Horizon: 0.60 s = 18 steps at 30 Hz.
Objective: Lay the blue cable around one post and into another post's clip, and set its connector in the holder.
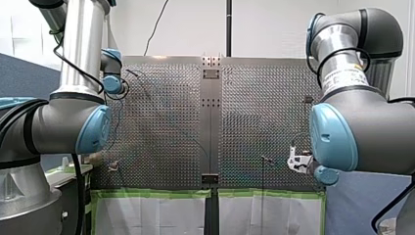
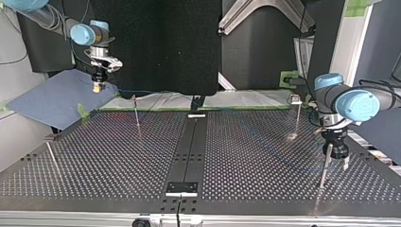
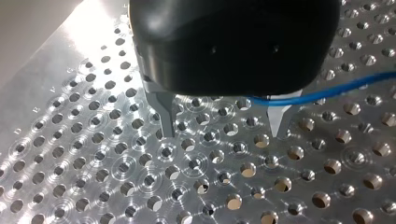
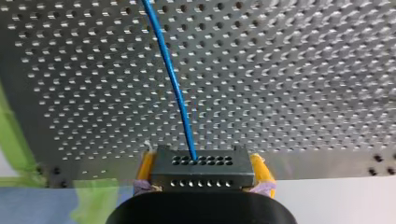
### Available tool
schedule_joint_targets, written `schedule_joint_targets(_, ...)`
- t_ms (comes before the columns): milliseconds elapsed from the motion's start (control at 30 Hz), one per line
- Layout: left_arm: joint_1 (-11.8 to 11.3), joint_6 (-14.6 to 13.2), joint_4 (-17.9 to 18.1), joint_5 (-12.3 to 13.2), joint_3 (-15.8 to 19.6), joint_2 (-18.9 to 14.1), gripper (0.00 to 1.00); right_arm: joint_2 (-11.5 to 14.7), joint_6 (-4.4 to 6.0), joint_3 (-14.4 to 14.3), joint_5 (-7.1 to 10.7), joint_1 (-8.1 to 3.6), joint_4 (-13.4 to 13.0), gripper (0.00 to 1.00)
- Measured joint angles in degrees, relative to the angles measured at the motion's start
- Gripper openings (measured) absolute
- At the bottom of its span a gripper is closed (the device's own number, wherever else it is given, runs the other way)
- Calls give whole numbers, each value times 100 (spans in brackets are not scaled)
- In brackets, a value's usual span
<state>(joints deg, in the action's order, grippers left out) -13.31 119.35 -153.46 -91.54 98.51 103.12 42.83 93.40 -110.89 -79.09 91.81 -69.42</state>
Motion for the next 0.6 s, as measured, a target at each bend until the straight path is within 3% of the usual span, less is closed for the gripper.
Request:
schedule_joint_targets(233,-2,0,-1,-4,0,0,98,289,-7,0,-2,-27,29,0)
schedule_joint_targets(600,-2,0,-1,-8,1,0,98,151,-134,-4,-64,-60,154,0)
